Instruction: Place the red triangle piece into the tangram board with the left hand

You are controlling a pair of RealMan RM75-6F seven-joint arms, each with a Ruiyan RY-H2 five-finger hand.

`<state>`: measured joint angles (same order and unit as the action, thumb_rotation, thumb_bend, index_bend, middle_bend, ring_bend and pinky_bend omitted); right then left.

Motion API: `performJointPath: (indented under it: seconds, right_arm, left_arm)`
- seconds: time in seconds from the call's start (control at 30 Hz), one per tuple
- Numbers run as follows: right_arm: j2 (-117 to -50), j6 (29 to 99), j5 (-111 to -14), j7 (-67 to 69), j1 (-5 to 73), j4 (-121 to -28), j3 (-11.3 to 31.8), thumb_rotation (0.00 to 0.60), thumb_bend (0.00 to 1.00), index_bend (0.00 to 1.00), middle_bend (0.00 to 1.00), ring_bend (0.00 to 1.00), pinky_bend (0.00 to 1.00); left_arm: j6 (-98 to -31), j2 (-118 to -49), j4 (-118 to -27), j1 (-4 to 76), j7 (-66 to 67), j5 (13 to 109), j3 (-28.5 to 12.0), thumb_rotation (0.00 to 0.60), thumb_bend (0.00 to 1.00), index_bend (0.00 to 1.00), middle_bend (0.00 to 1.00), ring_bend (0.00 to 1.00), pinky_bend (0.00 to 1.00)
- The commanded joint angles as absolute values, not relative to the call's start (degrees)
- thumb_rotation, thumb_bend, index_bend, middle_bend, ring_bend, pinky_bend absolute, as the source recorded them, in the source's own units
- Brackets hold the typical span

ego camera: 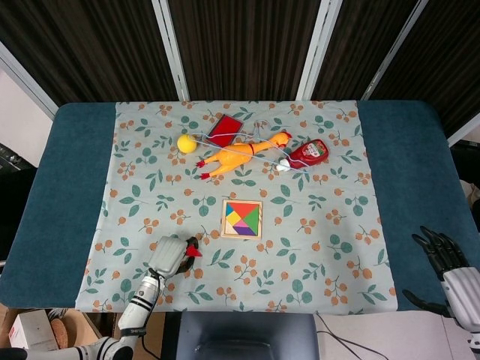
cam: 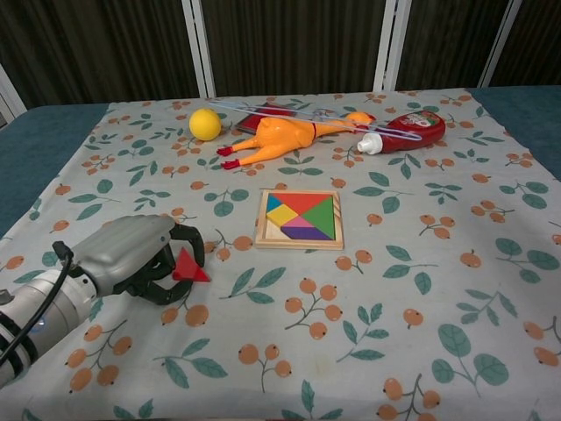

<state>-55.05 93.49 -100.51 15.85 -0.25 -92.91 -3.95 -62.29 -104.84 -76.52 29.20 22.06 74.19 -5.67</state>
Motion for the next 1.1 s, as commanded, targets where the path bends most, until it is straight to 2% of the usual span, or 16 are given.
performJointPath:
  seconds: [0.03,0.37,0.67,0.9,1.1]
  right_arm:
    - [-55.09,93.47,-100.57,15.75,-0.26,-92.89,-3.98,0.600,0.29,0.00,0.01,0.00,0.00]
    - [-55.08,93.29,-100.87,15.26,-0.19,-93.05,-4.12,0.600,0.29,0.00,0.01,0.00,0.00]
    - [-54.75,93.84,-100.96,16.35,-0.31,-92.47,-4.14,0.600,0.29,0.00,0.01,0.00,0.00]
    - [-54.45,94.59,-101.46,17.81,-0.47,-91.77,-4.32,0.600,0.29,0.00,0.01,0.00,0.00]
    - [-54.23,95.00,-101.73,19.07,-0.54,-91.36,-4.47,0.600,0.29,0.00,0.01,0.00,0.00]
  left_arm:
    - [-62.76,-104.84,-76.50,29.25,21.76,74.61,-5.69,0.600,0.41,0.65,1.00,1.00,1.00]
    - [-64.47,-104.94,-78.88,30.27,21.94,75.79,-7.15,0.600,0.43,0.69,1.00,1.00,1.00]
    - [-59.91,-108.12,-81.20,34.40,22.96,67.29,-14.03,0.600,0.43,0.68,1.00,1.00,1.00]
    - [-59.52,-111.42,-78.57,38.42,29.25,60.76,-18.07,0.600,0.43,0.68,1.00,1.00,1.00]
    - [-60.61,-114.10,-76.94,40.32,31.18,57.61,-19.42,0.600,0.43,0.68,1.00,1.00,1.00]
